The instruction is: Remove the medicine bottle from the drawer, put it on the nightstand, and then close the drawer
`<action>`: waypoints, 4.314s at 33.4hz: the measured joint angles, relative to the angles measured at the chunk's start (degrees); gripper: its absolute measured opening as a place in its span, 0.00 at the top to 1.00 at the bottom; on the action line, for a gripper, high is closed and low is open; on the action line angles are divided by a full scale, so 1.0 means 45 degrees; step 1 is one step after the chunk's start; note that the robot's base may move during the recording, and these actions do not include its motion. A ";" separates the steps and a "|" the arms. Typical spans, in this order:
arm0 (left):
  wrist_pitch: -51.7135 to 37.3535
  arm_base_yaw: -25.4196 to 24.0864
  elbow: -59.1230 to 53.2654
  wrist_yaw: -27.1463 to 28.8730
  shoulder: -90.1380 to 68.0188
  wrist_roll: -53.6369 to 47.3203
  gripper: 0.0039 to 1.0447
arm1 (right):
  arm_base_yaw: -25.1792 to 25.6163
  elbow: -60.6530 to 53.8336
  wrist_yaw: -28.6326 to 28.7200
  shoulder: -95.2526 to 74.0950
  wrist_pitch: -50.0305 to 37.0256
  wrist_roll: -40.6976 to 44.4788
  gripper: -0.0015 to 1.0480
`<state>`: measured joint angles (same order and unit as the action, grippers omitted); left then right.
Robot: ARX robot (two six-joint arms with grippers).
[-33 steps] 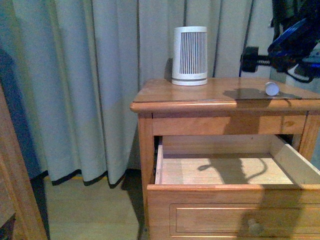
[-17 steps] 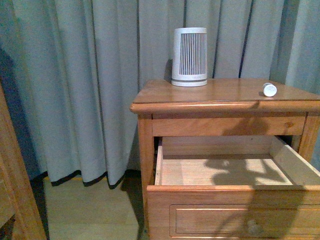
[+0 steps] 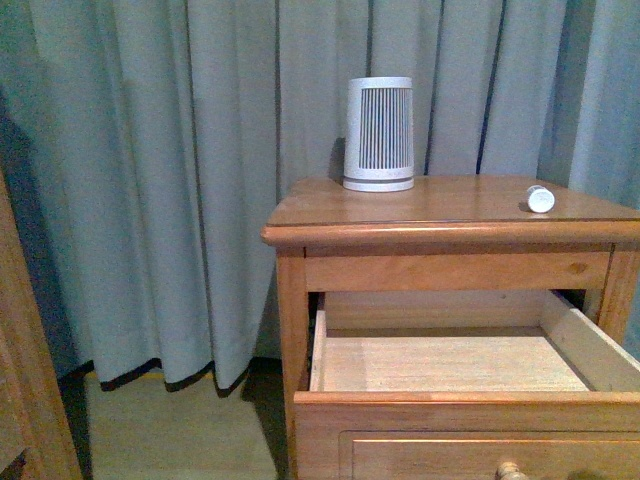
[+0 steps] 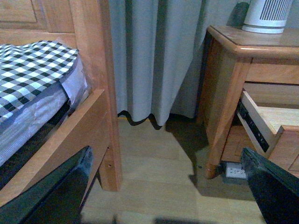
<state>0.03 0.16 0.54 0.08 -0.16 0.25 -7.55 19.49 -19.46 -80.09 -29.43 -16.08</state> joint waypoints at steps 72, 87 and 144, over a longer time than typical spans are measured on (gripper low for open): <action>0.0000 0.0000 0.0000 -0.0005 0.0000 0.0000 0.06 | 0.1443 0.2526 -0.1127 0.1836 -0.0427 0.1613 0.07; 0.0000 0.0000 0.0000 -0.0005 0.0000 0.0000 0.06 | -0.0282 -0.1894 -0.3381 1.3789 0.6052 0.2176 0.07; 0.0000 0.0000 0.0000 -0.0005 0.0000 0.0000 0.06 | 0.1642 -0.4163 0.4299 1.7719 0.6581 0.3512 0.14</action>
<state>0.03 0.16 0.54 0.05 -0.16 0.25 -0.16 0.75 -0.12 -0.36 0.19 -0.27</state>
